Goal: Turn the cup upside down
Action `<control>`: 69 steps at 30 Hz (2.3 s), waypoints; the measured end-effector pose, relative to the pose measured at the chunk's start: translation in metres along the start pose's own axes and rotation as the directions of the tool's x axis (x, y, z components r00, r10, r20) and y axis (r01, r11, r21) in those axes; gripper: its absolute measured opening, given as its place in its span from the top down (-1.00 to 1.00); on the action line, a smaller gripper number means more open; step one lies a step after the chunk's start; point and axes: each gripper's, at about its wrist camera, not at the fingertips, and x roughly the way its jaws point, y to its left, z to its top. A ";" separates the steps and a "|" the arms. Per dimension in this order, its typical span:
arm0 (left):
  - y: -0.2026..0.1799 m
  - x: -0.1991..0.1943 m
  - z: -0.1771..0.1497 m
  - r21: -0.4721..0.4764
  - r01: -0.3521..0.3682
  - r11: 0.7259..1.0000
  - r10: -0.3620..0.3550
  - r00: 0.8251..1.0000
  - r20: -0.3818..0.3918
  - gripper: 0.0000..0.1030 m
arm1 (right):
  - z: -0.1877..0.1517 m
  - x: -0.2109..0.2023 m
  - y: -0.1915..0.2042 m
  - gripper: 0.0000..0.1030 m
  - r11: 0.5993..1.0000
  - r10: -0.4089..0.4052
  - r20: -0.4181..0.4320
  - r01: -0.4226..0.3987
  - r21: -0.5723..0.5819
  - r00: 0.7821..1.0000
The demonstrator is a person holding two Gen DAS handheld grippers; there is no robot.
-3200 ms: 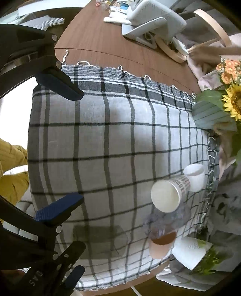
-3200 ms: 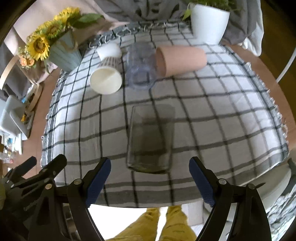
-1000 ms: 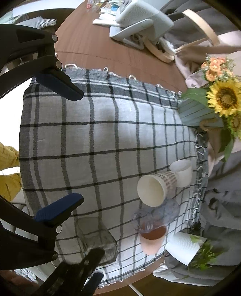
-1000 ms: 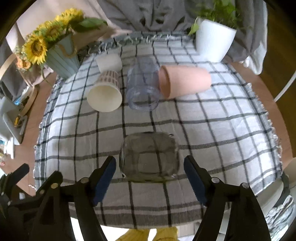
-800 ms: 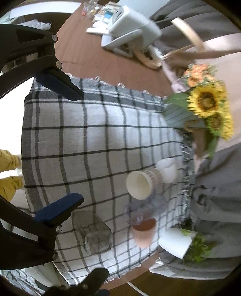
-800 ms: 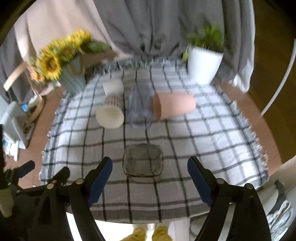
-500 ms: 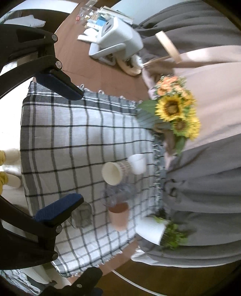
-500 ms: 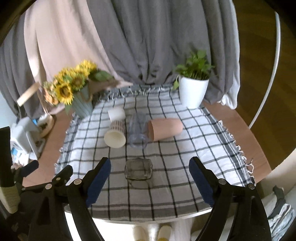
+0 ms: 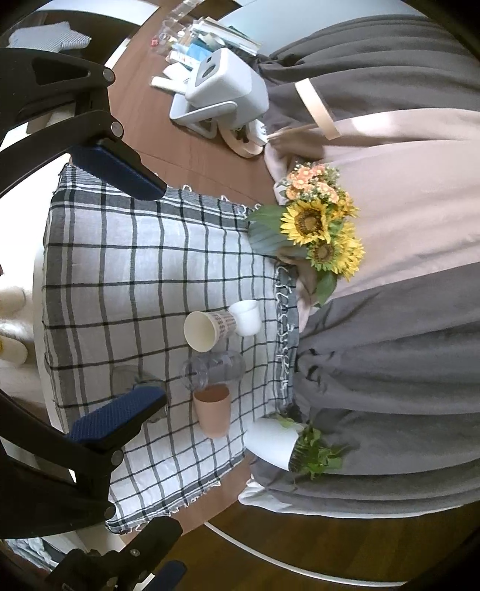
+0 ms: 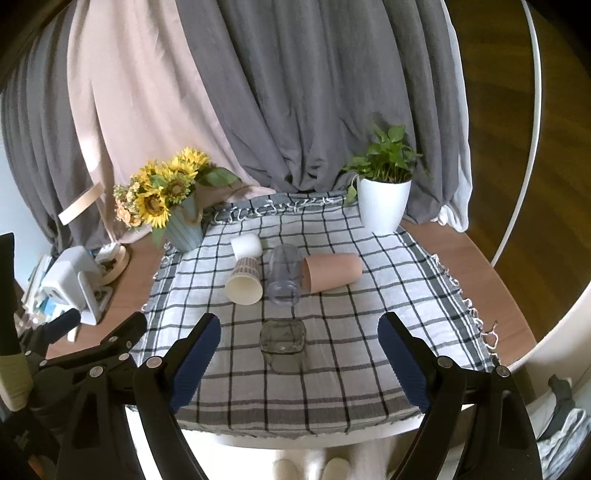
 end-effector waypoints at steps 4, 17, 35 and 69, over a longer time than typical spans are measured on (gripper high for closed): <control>-0.003 -0.008 0.001 0.005 -0.009 1.000 0.009 1.000 0.023 -0.99 | 0.001 -0.006 0.000 -0.69 1.000 -0.001 0.018 0.001 -0.006 1.000; -0.008 -0.012 0.003 0.018 0.005 1.000 -0.005 0.999 0.032 -0.99 | 0.002 -0.011 -0.006 -0.70 1.000 -0.013 0.026 0.013 0.003 1.000; -0.008 -0.011 0.006 0.020 0.014 1.000 -0.014 0.999 0.037 -0.99 | 0.004 -0.009 -0.006 -0.70 1.000 -0.012 0.028 0.012 0.010 1.000; -0.010 -0.007 0.012 0.026 0.018 1.000 -0.019 0.999 0.037 -0.99 | 0.007 -0.005 -0.008 -0.71 1.000 -0.011 0.025 0.010 0.011 1.000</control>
